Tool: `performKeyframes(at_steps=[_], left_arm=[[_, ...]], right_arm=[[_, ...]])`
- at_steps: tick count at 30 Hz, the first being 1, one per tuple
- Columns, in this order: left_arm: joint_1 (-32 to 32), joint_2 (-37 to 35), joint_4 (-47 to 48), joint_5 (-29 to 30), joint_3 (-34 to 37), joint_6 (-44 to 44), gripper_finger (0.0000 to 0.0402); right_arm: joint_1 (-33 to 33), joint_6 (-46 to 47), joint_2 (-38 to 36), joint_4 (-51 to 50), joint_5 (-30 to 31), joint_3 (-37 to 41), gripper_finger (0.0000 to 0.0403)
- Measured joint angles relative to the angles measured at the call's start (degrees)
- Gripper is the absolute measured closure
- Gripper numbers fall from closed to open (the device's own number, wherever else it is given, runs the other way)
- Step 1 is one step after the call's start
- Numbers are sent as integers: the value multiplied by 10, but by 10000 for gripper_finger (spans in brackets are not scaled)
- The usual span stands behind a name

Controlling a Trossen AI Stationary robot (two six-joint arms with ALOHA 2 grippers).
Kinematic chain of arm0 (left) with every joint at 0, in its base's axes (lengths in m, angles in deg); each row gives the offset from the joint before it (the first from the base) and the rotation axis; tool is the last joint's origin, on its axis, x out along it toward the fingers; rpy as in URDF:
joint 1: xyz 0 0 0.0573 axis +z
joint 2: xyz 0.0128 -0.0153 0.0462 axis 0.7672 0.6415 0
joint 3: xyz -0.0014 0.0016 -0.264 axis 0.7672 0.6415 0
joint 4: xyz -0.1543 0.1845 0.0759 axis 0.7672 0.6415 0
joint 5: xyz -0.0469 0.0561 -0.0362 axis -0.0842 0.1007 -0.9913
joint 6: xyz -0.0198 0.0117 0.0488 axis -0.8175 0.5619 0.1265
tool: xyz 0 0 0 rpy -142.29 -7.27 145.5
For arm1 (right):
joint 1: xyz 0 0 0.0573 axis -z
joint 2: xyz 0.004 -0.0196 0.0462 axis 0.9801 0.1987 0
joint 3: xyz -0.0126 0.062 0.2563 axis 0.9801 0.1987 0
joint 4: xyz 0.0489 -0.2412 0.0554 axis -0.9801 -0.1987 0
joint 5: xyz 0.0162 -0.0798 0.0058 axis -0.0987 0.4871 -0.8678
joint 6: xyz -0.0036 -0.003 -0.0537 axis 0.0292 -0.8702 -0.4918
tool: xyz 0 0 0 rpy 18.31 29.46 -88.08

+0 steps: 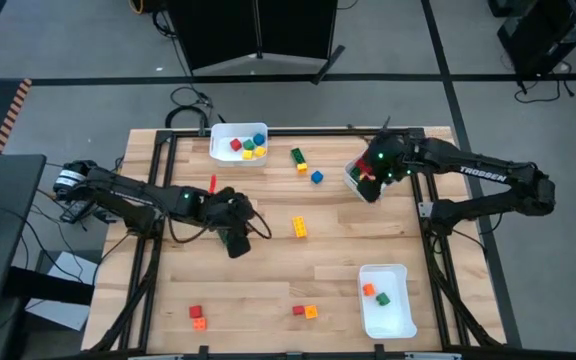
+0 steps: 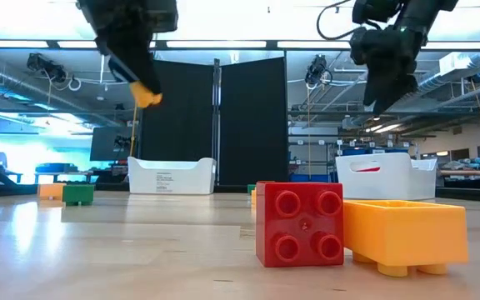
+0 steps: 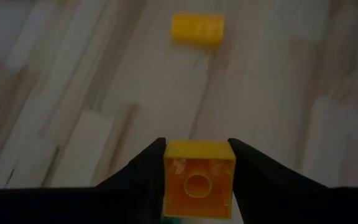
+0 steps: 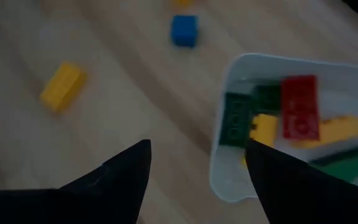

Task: Sort blocks by size
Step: Put the yellow 4 stud gamepiece into the bottom white bin

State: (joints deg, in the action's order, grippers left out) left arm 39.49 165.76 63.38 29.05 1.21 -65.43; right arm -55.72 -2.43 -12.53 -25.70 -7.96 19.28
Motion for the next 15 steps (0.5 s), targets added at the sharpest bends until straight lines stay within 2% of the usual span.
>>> performKeyframes(at_steps=[8,12,15], left_arm=[[-25,9,-102,0,-5,-4,250],[-54,51,-179,2,-19,-2,252],[-71,110,-198,23,-68,2,250]], right_arm=[[-86,-136,0,-66,0,0,144],[-115,-126,0,-82,0,0,147],[-136,-119,0,-82,0,0,148]])
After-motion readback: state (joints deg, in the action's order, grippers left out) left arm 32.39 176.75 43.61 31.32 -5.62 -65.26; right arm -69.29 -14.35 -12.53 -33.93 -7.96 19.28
